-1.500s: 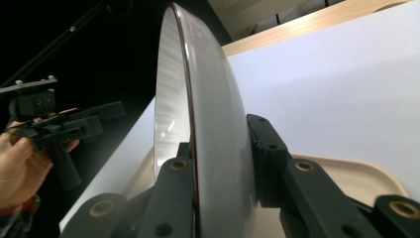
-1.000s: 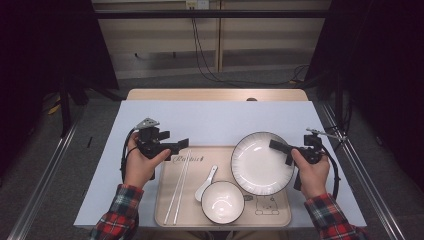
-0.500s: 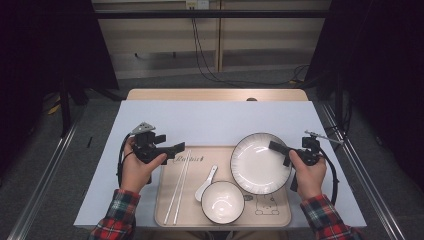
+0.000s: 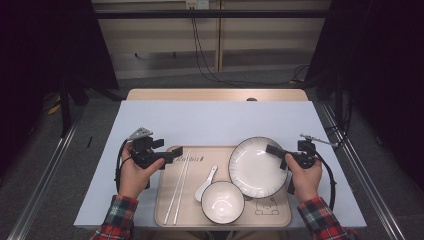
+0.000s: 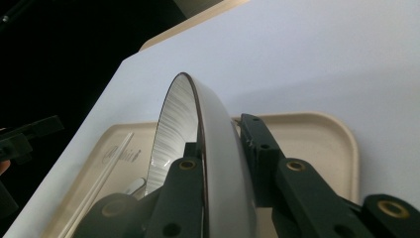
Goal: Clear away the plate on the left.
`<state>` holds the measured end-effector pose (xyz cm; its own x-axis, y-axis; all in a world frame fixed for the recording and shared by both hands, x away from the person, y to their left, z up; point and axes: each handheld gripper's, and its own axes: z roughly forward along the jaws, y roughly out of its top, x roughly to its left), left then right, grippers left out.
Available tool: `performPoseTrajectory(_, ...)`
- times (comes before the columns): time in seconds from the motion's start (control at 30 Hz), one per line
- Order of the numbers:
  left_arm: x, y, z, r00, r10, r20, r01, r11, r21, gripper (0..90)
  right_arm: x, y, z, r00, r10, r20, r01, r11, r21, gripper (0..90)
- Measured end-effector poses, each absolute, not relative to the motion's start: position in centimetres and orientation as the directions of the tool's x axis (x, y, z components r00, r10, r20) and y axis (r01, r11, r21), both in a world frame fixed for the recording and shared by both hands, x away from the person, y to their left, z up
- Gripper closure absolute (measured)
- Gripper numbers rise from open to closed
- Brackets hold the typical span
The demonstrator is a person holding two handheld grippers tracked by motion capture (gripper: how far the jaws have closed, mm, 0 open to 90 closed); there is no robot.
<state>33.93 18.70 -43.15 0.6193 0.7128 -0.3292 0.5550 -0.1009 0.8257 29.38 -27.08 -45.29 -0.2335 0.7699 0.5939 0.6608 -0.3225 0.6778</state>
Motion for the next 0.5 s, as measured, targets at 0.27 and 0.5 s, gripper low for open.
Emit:
performPoseTrajectory(0.27, 33.43, 19.55, -43.37, 0.608, 0.724, -0.326, 0.552, -0.091, 0.829, 8.4, 29.36, -27.15, -45.97, -0.223, 0.76, 0.611, 0.661, -0.343, 0.667, 80.2)
performPoseTrajectory(0.5, 33.17, 19.68, -43.42, 0.61, 0.719, -0.332, 0.549, -0.083, 0.831, 8.4, 29.51, -27.19, -46.17, -0.215, 0.771, 0.6, 0.658, -0.339, 0.672, 80.2)
